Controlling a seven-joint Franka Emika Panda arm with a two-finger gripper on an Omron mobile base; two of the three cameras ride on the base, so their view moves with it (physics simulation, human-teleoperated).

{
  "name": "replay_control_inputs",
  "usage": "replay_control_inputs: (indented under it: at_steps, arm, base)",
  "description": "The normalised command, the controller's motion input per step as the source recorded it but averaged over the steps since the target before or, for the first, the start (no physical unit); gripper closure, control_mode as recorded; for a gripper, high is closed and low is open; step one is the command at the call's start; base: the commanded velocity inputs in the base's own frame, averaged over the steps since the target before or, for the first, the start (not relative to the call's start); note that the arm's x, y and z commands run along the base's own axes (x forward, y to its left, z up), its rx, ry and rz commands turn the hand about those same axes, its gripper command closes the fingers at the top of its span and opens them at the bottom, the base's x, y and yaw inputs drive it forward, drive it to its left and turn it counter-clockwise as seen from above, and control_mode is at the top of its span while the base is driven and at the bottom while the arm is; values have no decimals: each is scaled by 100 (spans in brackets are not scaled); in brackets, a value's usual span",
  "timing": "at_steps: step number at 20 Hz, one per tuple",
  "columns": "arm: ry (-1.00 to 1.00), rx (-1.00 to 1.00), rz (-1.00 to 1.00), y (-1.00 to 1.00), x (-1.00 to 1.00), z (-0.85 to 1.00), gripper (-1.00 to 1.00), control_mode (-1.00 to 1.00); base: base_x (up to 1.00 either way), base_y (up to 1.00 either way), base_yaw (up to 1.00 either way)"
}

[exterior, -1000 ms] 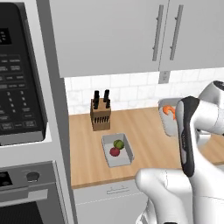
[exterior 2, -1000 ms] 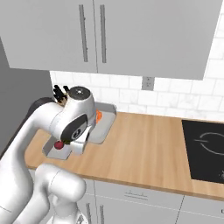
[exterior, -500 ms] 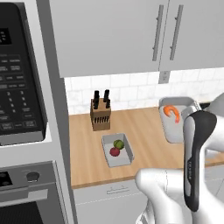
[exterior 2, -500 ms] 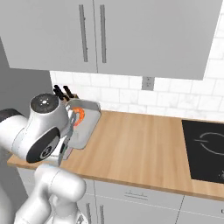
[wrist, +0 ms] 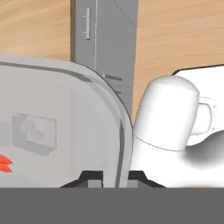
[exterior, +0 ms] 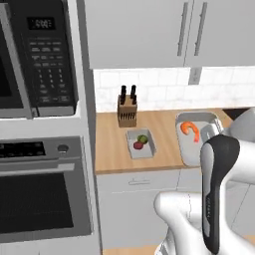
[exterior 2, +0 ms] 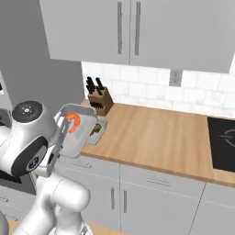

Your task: Take the meat container that has the shrimp and place it on the second highest rack of the freezer. Then take the vegetable container that has the tomato and lime and place it on the highest rack of the freezer.

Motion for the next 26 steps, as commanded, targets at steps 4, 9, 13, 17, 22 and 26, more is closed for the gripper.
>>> replay_control_inputs:
  at_steps: [4,9,13,17,22,26]
  arm:
    - [0,0,0,0,0,0,100,100]
    - [0,0,0,0,0,0,100,100]
    - [0,0,0,0,0,0,100,100]
    - [0,0,0,0,0,0,100,100]
    - [0,0,0,0,0,0,100,100]
    - [0,0,0,0,0,0,100,100]
  base:
    - [-55,0,64]
    - [-7,0,74]
    - [-2,43,69]
    - [-12,100,54]
    - [-9,100,40]
    - [40,82,14]
